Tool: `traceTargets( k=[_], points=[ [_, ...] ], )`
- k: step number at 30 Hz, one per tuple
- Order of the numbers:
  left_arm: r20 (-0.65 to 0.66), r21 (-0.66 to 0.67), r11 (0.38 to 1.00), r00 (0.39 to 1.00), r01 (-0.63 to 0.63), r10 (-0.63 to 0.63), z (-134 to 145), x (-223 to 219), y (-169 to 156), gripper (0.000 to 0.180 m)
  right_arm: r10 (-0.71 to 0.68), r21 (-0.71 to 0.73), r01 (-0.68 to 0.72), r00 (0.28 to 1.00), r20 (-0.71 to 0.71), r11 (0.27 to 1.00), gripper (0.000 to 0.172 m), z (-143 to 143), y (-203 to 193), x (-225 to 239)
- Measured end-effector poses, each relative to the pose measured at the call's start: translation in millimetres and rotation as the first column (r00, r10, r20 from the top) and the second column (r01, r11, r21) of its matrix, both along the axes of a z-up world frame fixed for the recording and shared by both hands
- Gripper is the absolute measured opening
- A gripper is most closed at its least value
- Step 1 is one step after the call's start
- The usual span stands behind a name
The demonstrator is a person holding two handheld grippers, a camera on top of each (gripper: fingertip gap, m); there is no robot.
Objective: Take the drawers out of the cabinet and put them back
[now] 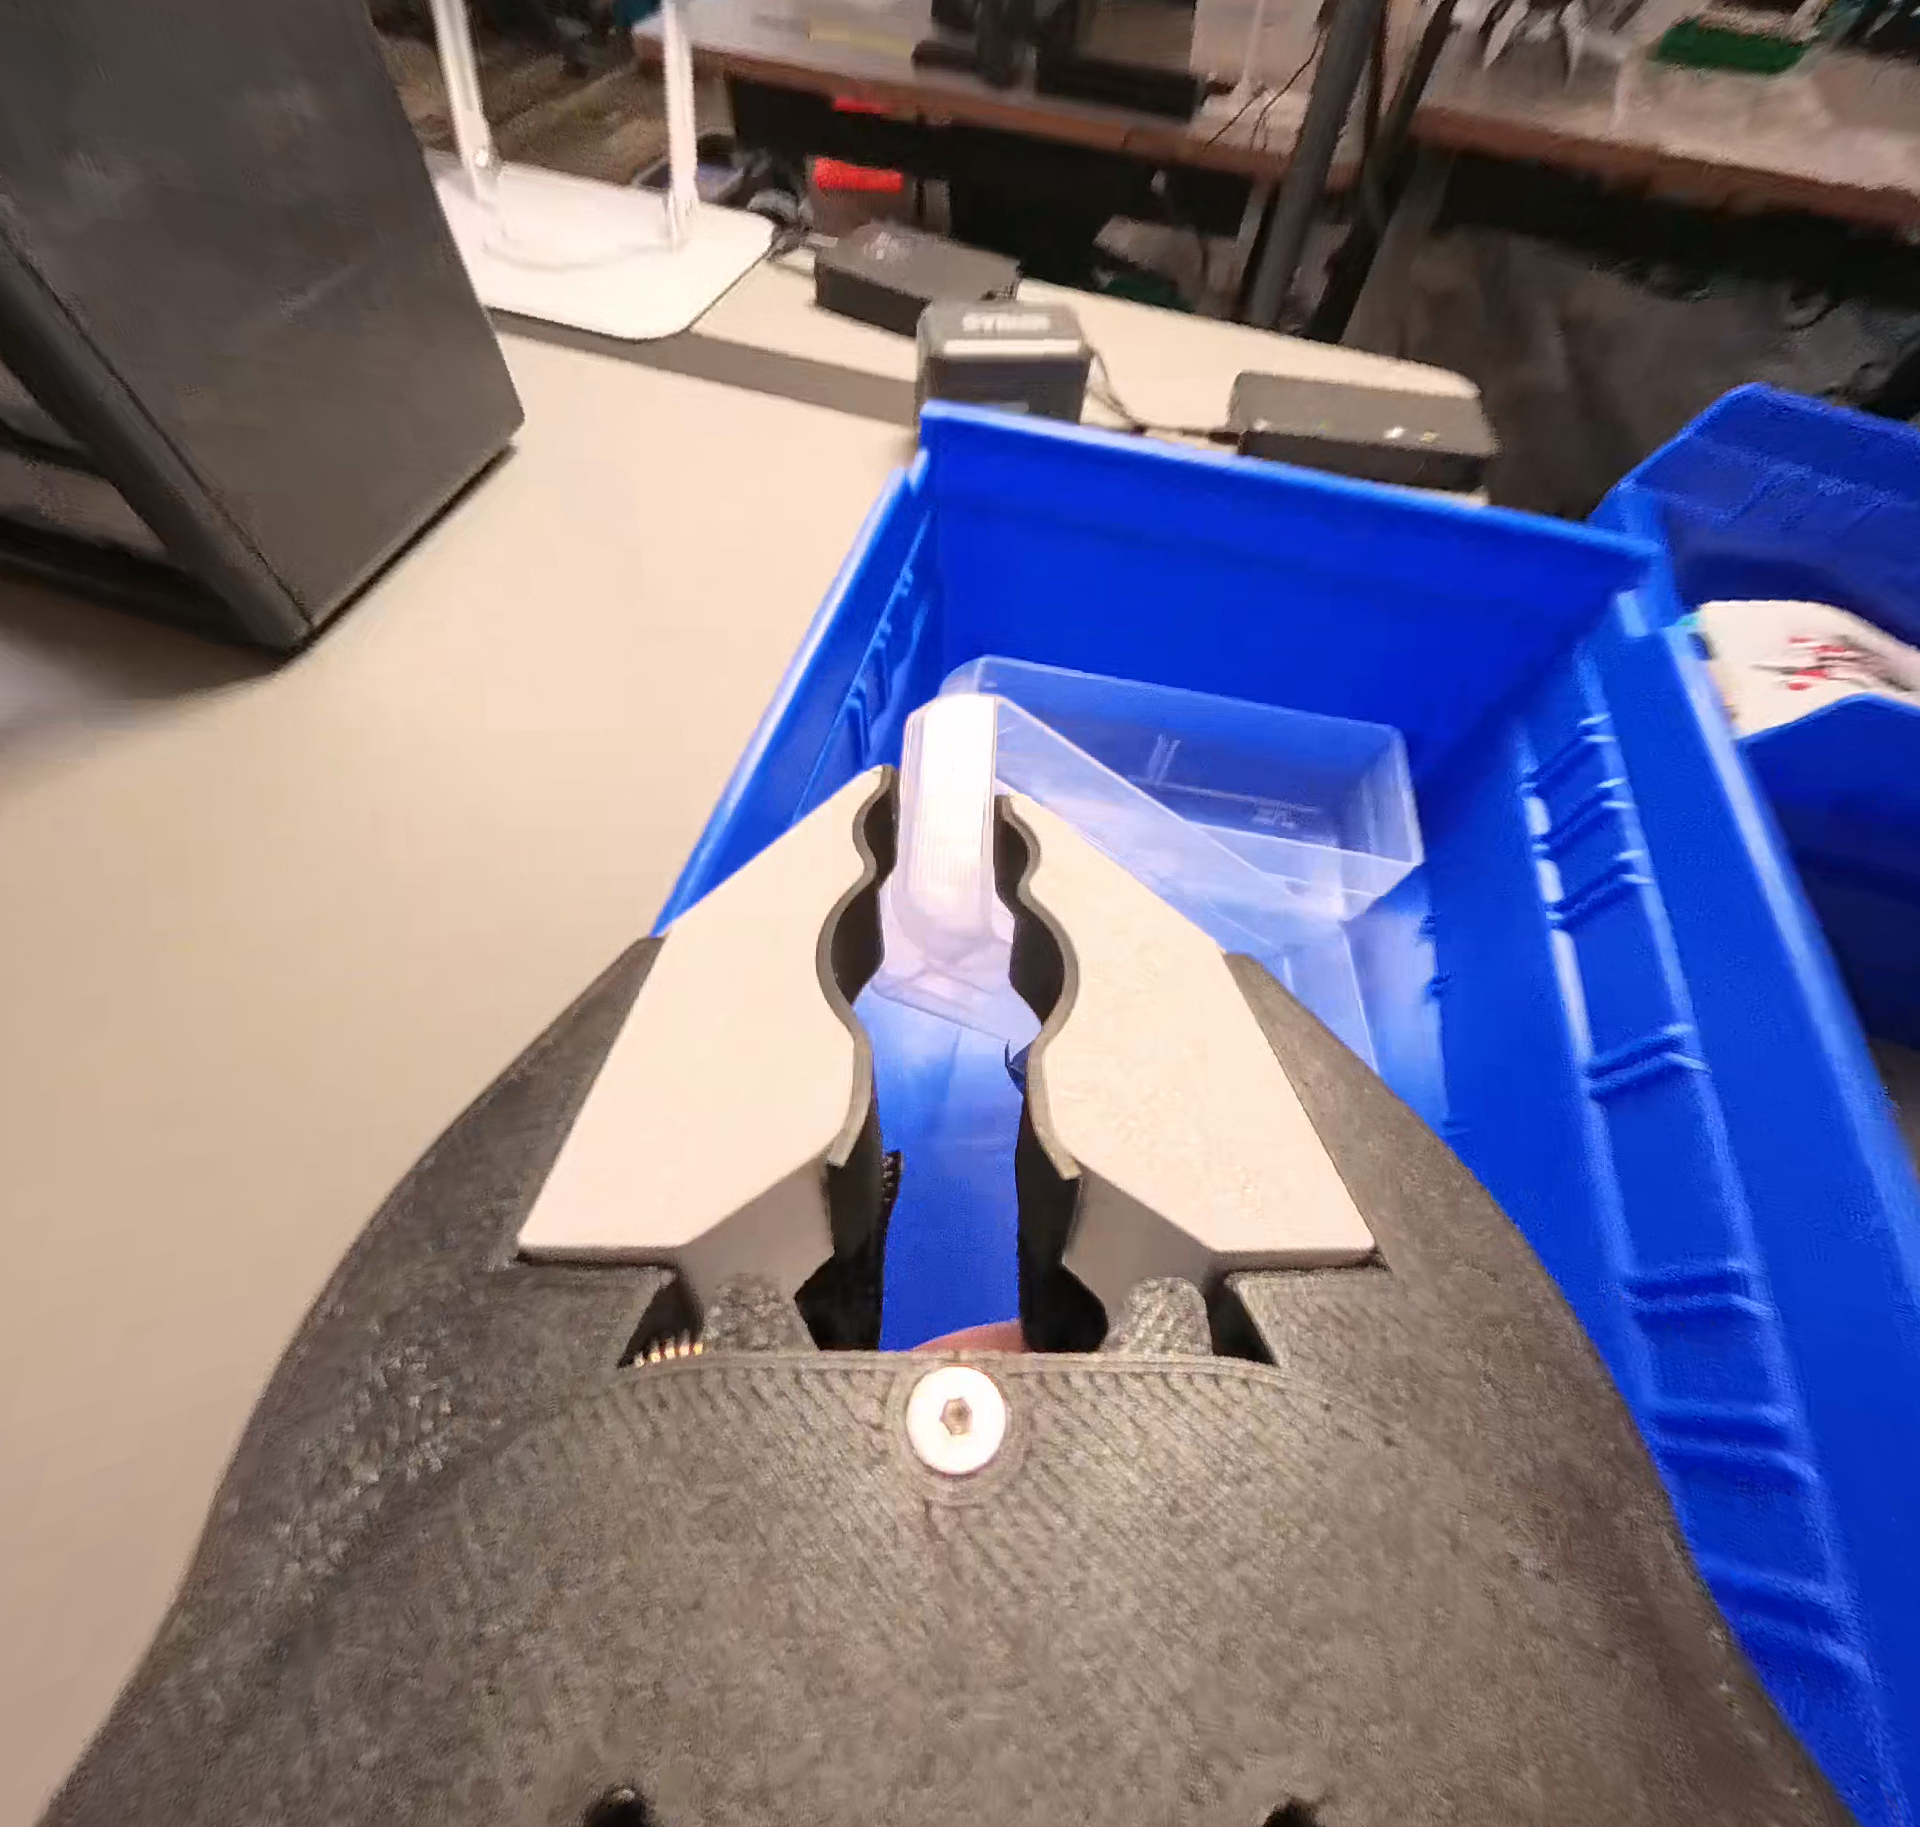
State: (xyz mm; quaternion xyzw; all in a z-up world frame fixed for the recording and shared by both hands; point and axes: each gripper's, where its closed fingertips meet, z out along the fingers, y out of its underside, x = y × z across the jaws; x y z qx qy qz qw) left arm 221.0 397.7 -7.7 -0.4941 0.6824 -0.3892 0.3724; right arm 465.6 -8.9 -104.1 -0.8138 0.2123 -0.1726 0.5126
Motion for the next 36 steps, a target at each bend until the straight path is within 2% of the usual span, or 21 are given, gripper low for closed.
traceTargets(
  k=[6, 9, 12, 15, 19, 21, 24, 28, 31, 36],
  points=[
    [0.003, 0.004, 1.000, 1.000, 0.005, -0.005, 0, 0, 0, 0.090, 0.075, -0.183, -0.069, 0.997, 0.023, 0.981, 0.020, -31, 23, 1],
    [0.001, 0.008, 1.000, 1.000, 0.004, -0.004, 0, 0, 0, 0.090, 0.038, -0.332, -0.020, 0.998, 0.047, 0.943, 0.021, -50, 19, 15],
    [0.000, 0.012, 1.000, 1.000, 0.002, -0.002, 0, 0, 0, 0.090, 0.029, -0.346, -0.009, 0.998, 0.051, 0.938, 0.034, -51, 19, 22],
    [0.000, 0.013, 1.000, 1.000, 0.002, -0.002, -1, 0, 0, 0.090, -0.009, -0.276, 0.029, 0.997, 0.074, 0.961, 0.037, -29, 12, 25],
    [-0.001, 0.014, 1.000, 1.000, 0.003, -0.003, -1, 0, 0, 0.090, -0.080, -0.076, 0.089, 0.989, 0.120, 0.993, 0.037, 31, -1, 4],
    [-0.002, 0.015, 1.000, 1.000, 0.003, -0.003, -1, 0, 0, 0.089, -0.049, 0.089, 0.041, 0.995, 0.091, 0.995, 0.037, 60, 9, -26],
    [-0.003, 0.016, 1.000, 1.000, 0.002, -0.002, -1, 0, 0, 0.090, 0.076, 0.276, -0.089, 0.996, 0.055, 0.957, 0.036, 82, 42, -82],
    [-0.005, 0.017, 1.000, 1.000, -0.001, 0.001, -1, 0, 0, 0.090, 0.247, 0.473, -0.201, 0.968, -0.036, 0.858, 0.036, 83, 111, -148],
    [-0.006, 0.020, 1.000, 1.000, -0.004, 0.004, -1, 0, 0, 0.090, 0.386, 0.576, -0.240, 0.911, -0.144, 0.781, 0.036, 72, 174, -192],
    [-0.007, 0.022, 1.000, 1.000, -0.005, 0.005, -1, 0, 0, 0.090, 0.475, 0.623, -0.219, 0.834, -0.280, 0.751, 0.036, 45, 269, -234]
  ],
)
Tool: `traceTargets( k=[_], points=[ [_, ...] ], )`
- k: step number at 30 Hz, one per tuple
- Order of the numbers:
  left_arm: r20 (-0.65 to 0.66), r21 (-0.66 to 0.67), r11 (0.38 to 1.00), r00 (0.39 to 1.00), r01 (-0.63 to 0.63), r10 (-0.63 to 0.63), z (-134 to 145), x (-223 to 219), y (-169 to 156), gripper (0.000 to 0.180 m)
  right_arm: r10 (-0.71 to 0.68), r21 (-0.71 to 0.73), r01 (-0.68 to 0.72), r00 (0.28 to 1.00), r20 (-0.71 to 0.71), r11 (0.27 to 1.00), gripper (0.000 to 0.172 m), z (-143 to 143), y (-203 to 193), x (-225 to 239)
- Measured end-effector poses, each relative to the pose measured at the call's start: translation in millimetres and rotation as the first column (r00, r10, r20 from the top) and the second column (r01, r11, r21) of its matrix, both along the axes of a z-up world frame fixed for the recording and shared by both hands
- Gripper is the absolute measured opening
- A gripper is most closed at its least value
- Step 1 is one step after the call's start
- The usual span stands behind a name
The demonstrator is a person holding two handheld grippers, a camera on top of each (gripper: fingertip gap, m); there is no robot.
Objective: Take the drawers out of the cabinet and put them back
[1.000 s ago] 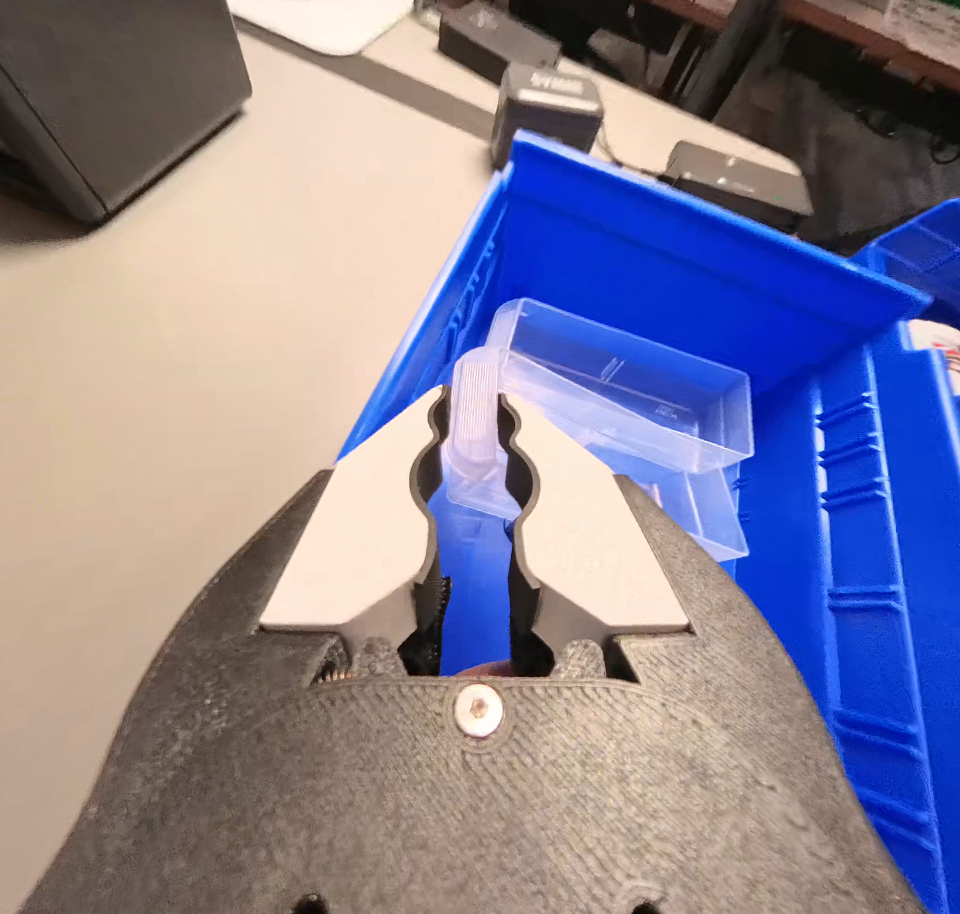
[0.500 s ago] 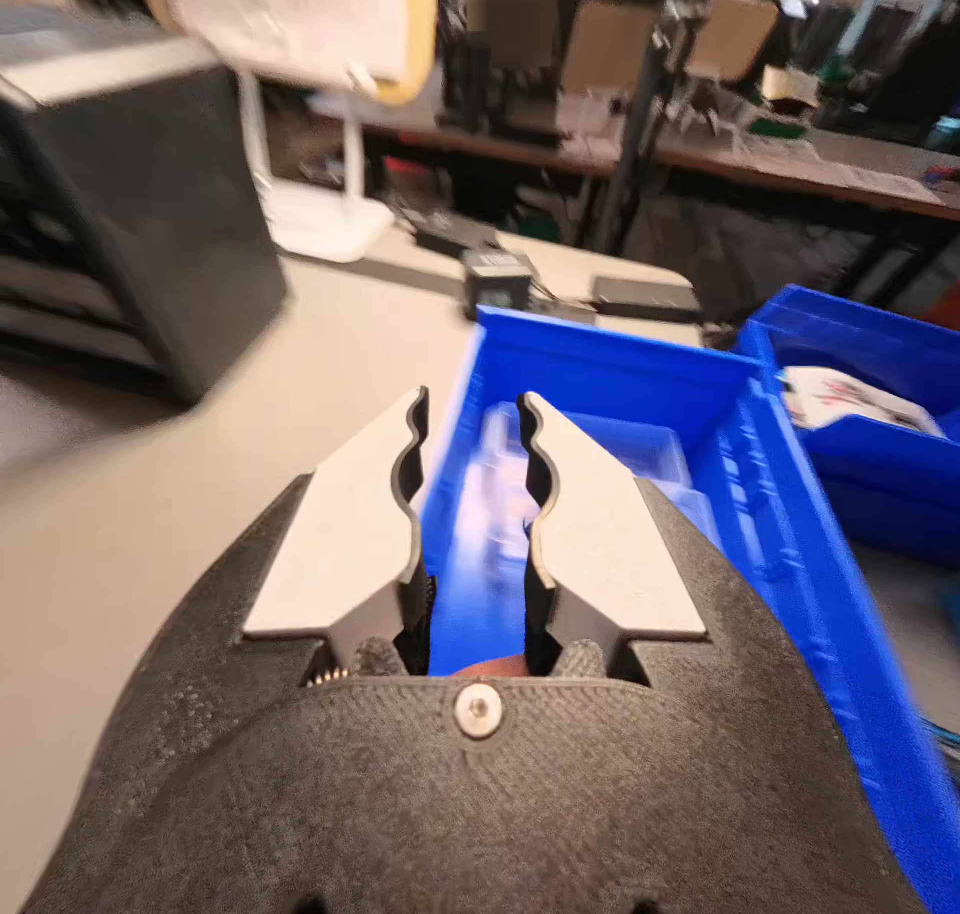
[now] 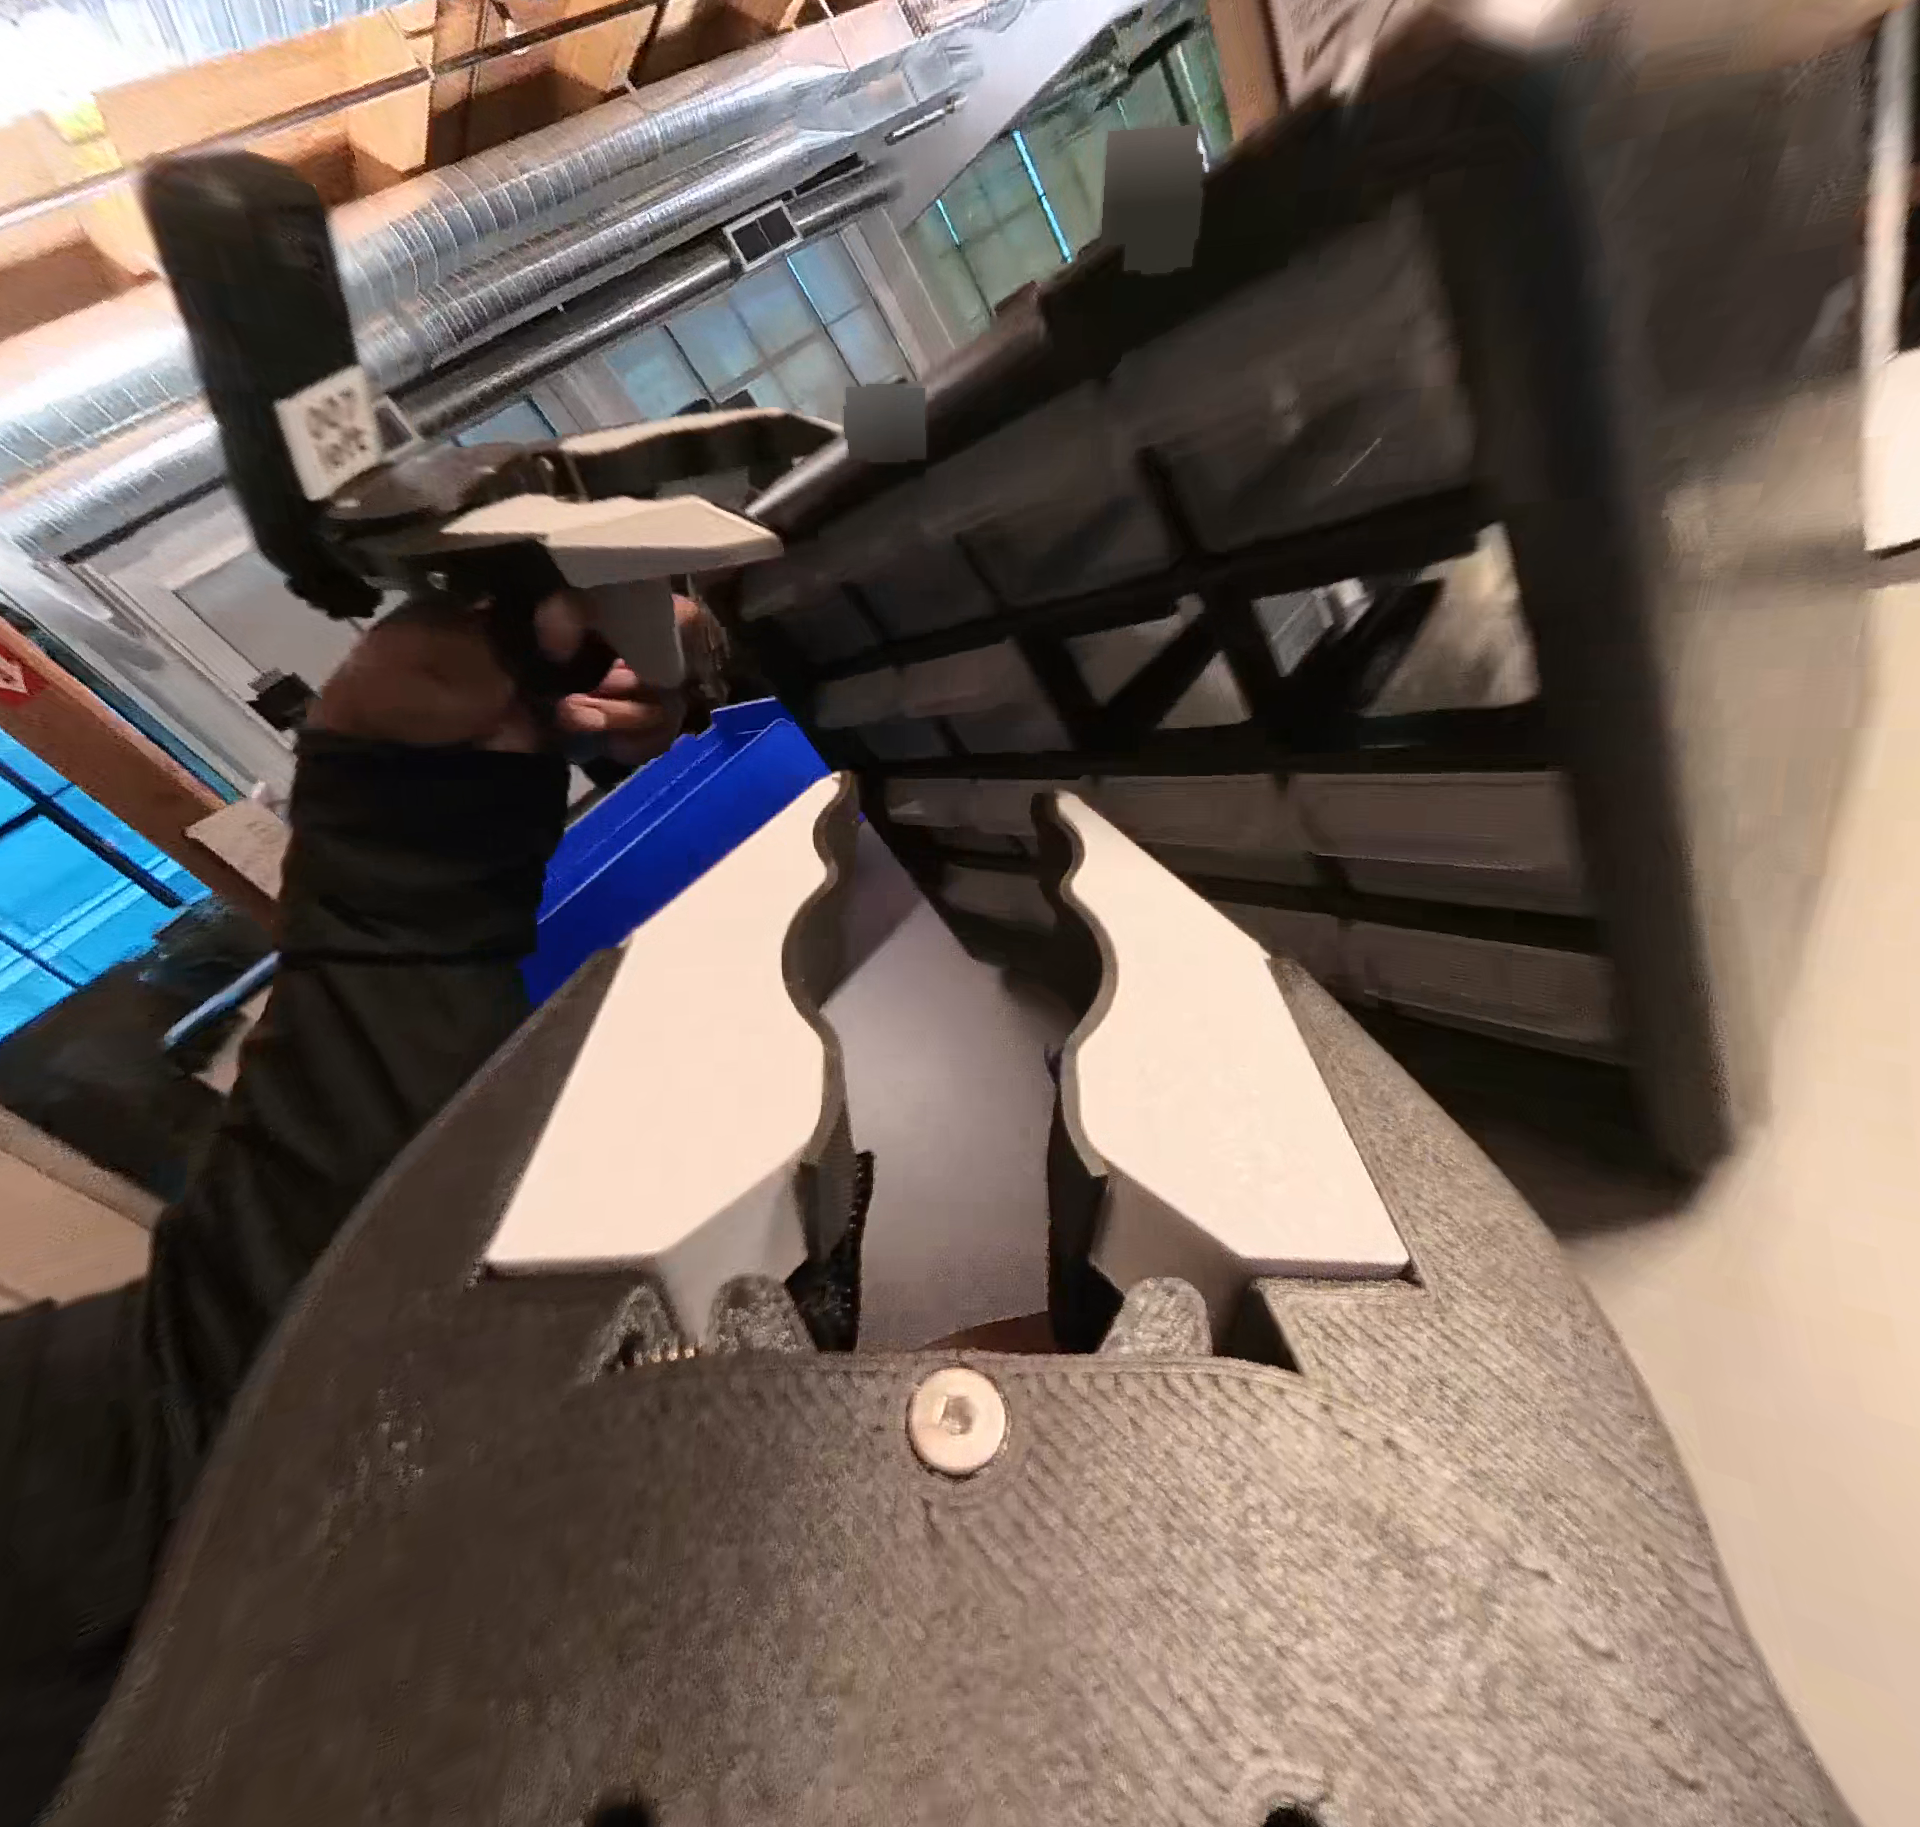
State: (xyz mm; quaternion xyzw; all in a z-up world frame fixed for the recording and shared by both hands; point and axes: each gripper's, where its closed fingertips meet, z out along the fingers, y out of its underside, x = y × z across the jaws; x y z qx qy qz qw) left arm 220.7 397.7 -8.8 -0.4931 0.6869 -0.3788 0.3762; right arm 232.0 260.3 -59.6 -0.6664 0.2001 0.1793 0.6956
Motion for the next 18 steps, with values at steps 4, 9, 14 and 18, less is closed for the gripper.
traceTargets(
  k=[4, 9, 14, 18],
  points=[
    [0.001, -0.001, 1.000, 1.000, 0.003, -0.003, 0, 0, 0, 0.090, 0.018, 0.003, -0.018, 0.990, -0.142, 1.000, 0.037, -15, 51, -6],
    [0.006, -0.009, 1.000, 1.000, 0.012, -0.012, 0, 0, 0, 0.089, 0.016, 0.032, -0.008, 0.971, -0.238, 0.999, 0.036, -15, 76, -5],
    [0.008, -0.011, 1.000, 1.000, 0.012, -0.012, 0, 0, 0, 0.089, -0.016, 0.035, 0.027, 0.956, -0.292, 0.999, 0.033, -16, 86, 0],
    [0.006, -0.007, 1.000, 1.000, 0.007, -0.007, 0, 0, 0, 0.090, -0.007, 0.102, 0.042, 0.947, -0.320, 0.994, 0.012, -11, 85, 1]
  ],
)
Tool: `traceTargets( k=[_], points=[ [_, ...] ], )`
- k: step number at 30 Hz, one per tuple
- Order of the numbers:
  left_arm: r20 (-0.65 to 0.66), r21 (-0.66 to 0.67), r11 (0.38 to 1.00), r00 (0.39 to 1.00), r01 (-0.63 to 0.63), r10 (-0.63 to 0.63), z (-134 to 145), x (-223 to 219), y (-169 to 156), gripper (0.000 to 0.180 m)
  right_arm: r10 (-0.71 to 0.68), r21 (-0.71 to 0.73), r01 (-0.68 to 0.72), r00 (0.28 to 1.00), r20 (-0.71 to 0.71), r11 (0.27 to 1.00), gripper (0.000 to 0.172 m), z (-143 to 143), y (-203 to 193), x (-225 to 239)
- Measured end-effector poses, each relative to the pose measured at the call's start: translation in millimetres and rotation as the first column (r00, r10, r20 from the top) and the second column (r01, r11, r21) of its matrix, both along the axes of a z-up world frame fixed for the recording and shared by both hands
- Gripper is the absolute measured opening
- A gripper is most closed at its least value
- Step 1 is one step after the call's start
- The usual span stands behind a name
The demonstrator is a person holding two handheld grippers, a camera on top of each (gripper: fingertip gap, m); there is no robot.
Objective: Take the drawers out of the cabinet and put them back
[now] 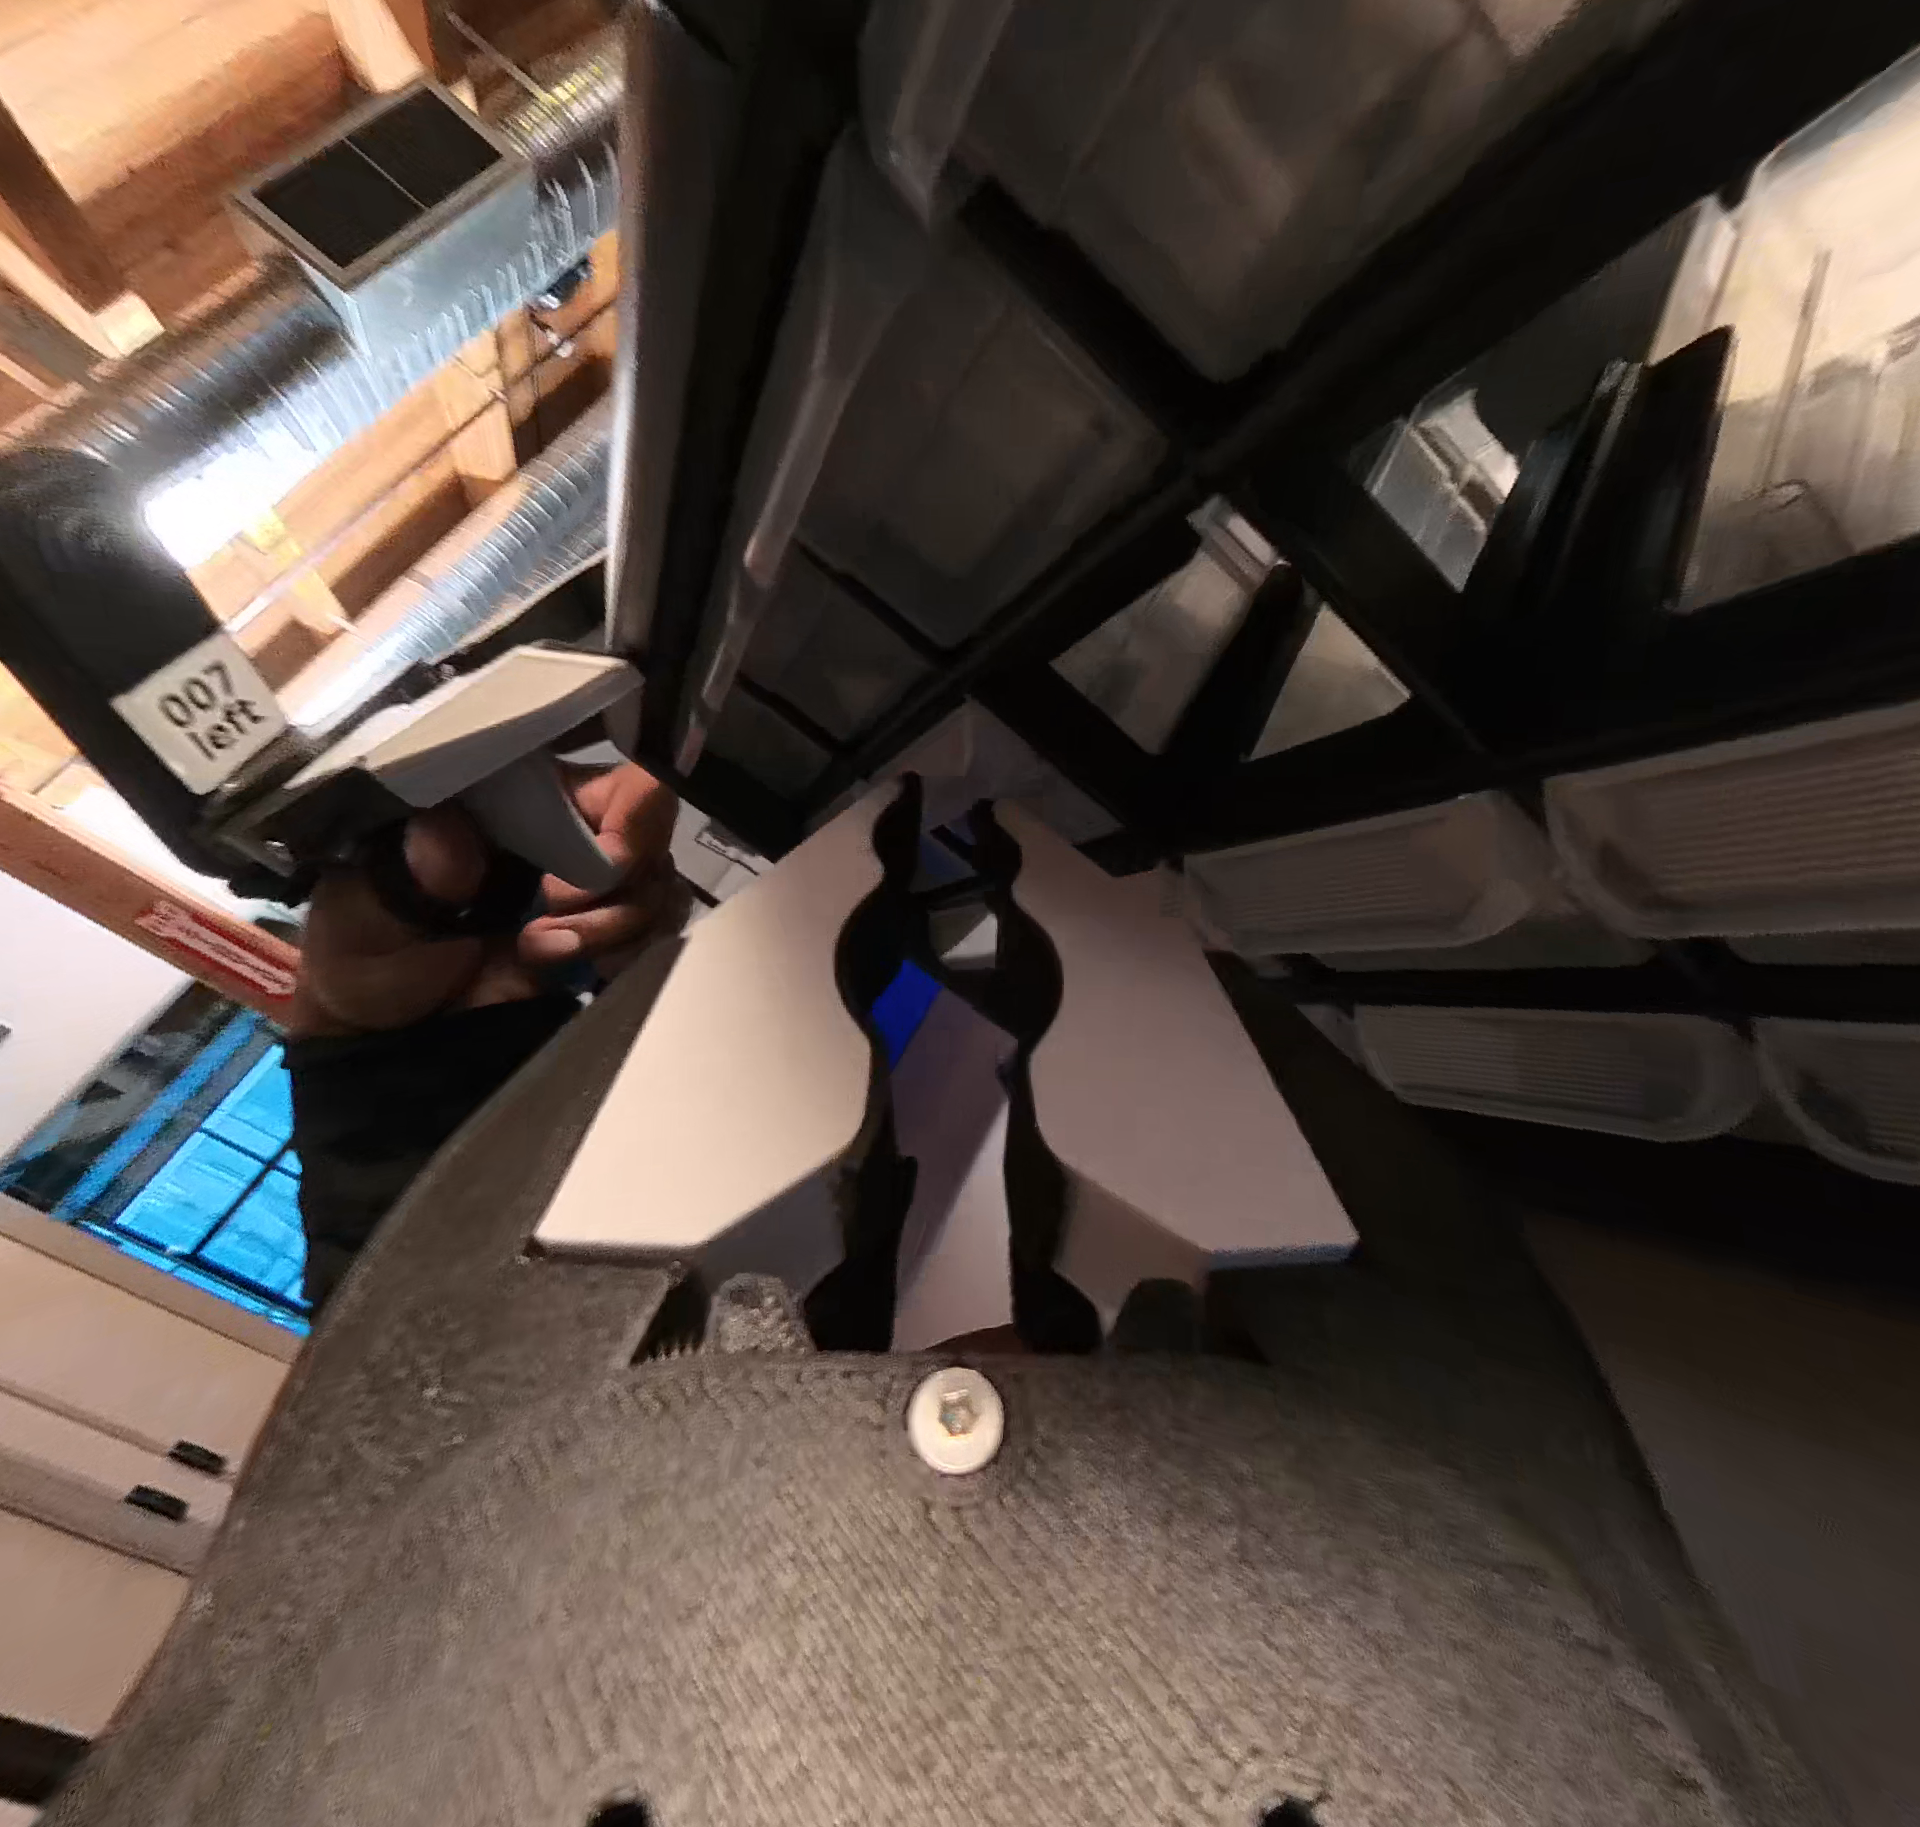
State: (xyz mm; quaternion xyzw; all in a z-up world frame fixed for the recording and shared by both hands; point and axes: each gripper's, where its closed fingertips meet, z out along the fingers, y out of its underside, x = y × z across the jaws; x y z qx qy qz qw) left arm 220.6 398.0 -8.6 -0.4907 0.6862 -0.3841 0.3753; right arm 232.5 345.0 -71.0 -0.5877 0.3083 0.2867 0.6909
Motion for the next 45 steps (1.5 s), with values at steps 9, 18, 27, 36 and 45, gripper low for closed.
traceTargets(
  k=[9, 18, 27, 36, 45],
  points=[
    [-0.004, 0.008, 1.000, 1.000, -0.001, 0.001, 0, 0, 0, 0.090, 0.015, 0.070, -0.014, 1.000, -0.010, 0.997, 0.007, 2, -34, -36],
    [-0.007, 0.010, 1.000, 1.000, -0.002, 0.002, 0, 0, 0, 0.090, 0.071, 0.123, -0.067, 0.997, -0.032, 0.990, 0.006, 7, -91, -79],
    [-0.009, 0.012, 1.000, 1.000, -0.004, 0.004, 0, 0, 0, 0.090, 0.035, 0.124, -0.018, 0.991, -0.132, 0.992, 0.003, -8, -145, -89],
    [-0.013, 0.020, 1.000, 1.000, -0.007, 0.007, 0, 0, 0, 0.089, -0.058, -0.352, -0.025, 0.973, -0.225, 0.935, 0.023, -103, -192, -106],
    [-0.018, 0.034, 0.999, 1.000, -0.014, 0.015, -1, 1, 0, 0.091, 0.190, -0.448, -0.005, 0.910, 0.368, 0.894, 0.040, -74, -212, -121]
  ],
)
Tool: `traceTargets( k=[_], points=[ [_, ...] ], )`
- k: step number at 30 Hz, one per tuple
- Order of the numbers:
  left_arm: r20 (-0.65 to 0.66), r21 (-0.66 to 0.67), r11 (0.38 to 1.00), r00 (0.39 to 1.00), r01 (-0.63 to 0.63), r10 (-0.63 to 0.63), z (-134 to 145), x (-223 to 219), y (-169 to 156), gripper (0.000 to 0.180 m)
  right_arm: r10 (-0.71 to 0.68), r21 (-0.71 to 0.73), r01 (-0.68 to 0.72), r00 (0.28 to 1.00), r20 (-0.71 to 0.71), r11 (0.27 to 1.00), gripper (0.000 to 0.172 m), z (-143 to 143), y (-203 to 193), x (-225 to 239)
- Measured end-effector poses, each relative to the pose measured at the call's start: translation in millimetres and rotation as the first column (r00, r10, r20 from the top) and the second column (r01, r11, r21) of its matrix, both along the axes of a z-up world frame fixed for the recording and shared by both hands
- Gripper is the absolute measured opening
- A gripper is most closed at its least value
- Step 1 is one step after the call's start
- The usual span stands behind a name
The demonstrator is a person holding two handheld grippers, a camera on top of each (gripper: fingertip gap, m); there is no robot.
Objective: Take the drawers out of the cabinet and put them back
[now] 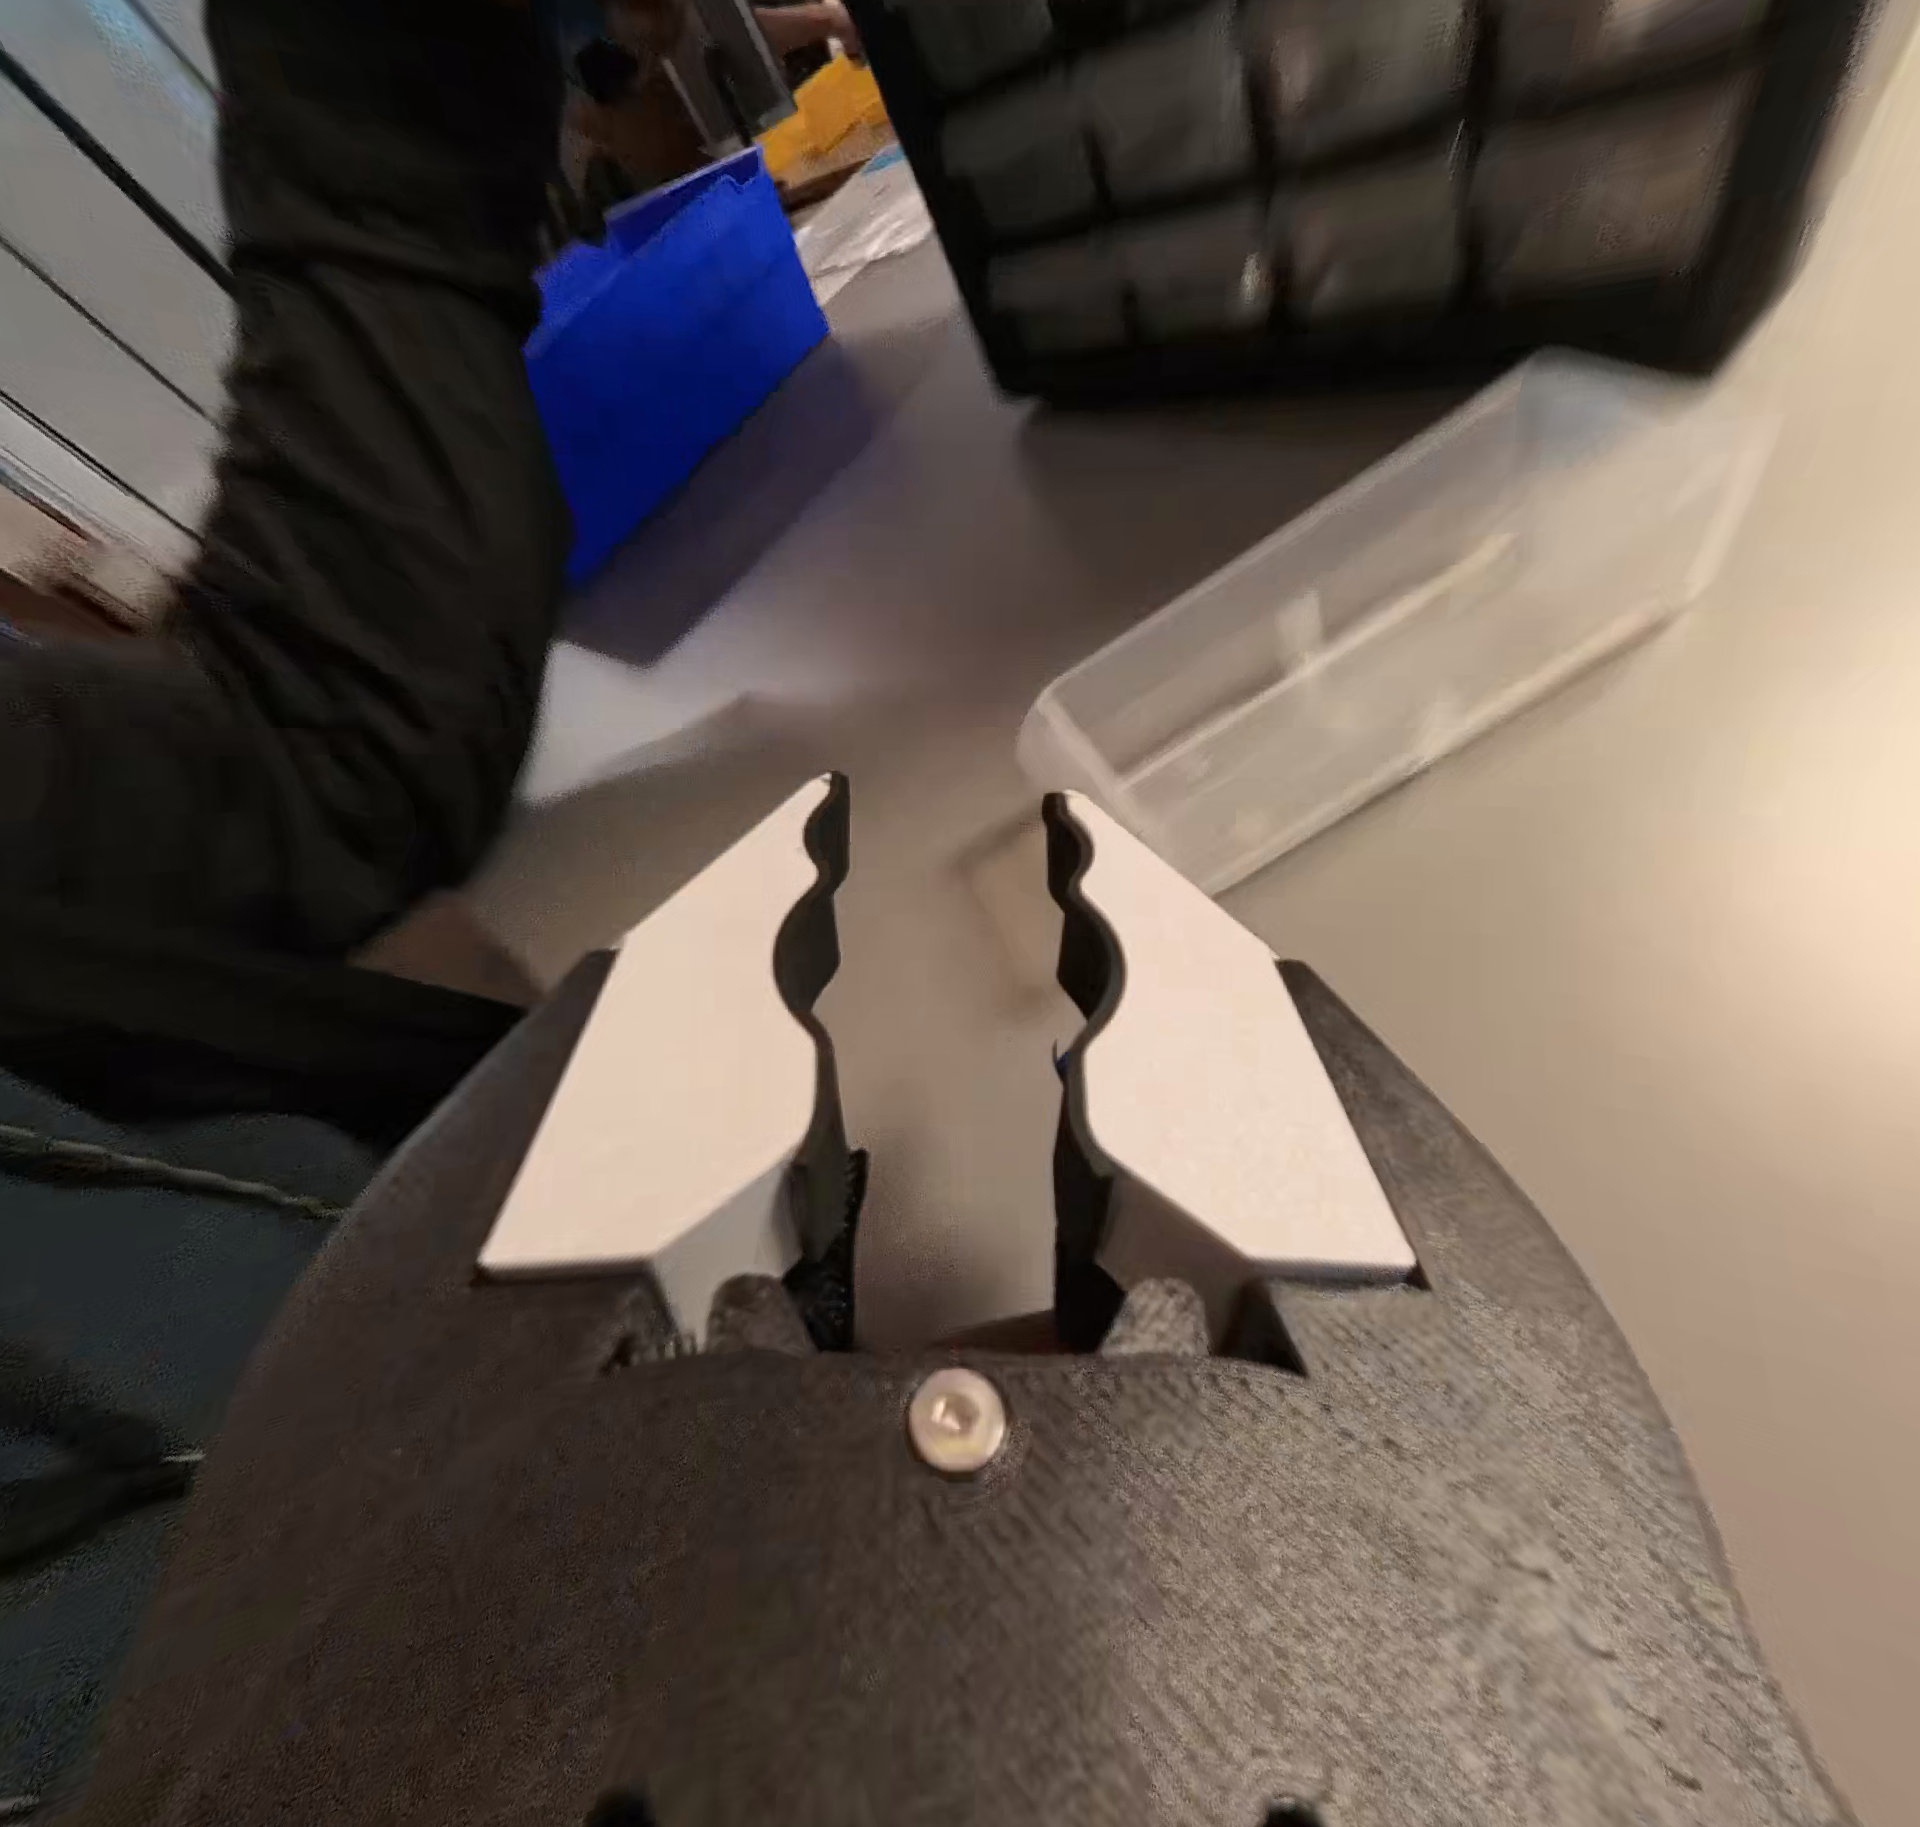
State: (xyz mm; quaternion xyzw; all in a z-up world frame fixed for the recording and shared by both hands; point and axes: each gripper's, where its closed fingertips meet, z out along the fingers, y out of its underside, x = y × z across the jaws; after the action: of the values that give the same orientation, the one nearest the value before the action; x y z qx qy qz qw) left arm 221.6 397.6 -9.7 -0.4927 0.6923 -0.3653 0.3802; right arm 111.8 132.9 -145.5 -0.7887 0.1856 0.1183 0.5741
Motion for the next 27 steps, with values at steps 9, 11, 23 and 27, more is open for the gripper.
traceTargets(
  k=[9, 11, 23, 27],
  points=[
    [0.000, 0.002, 1.000, 1.000, 0.001, -0.001, 0, 0, 0, 0.090, 0.298, -0.312, -0.126, 0.742, 0.601, 0.942, 0.048, -7, 18, 22],
    [0.001, 0.001, 1.000, 1.000, 0.001, -0.001, 0, 0, 0, 0.090, 0.354, -0.367, -0.144, 0.710, 0.608, 0.919, 0.048, -17, 22, 22],
    [0.002, 0.003, 1.000, 1.000, -0.001, 0.001, -1, 0, 0, 0.091, 0.468, -0.482, -0.161, 0.623, 0.627, 0.861, 0.017, -33, 27, 27],
    [0.003, 0.002, 1.000, 1.000, 0.000, 0.000, -1, 0, 0, 0.091, 0.397, -0.367, -0.201, 0.690, 0.605, 0.908, 0.017, 2, 22, 31]
  ],
)
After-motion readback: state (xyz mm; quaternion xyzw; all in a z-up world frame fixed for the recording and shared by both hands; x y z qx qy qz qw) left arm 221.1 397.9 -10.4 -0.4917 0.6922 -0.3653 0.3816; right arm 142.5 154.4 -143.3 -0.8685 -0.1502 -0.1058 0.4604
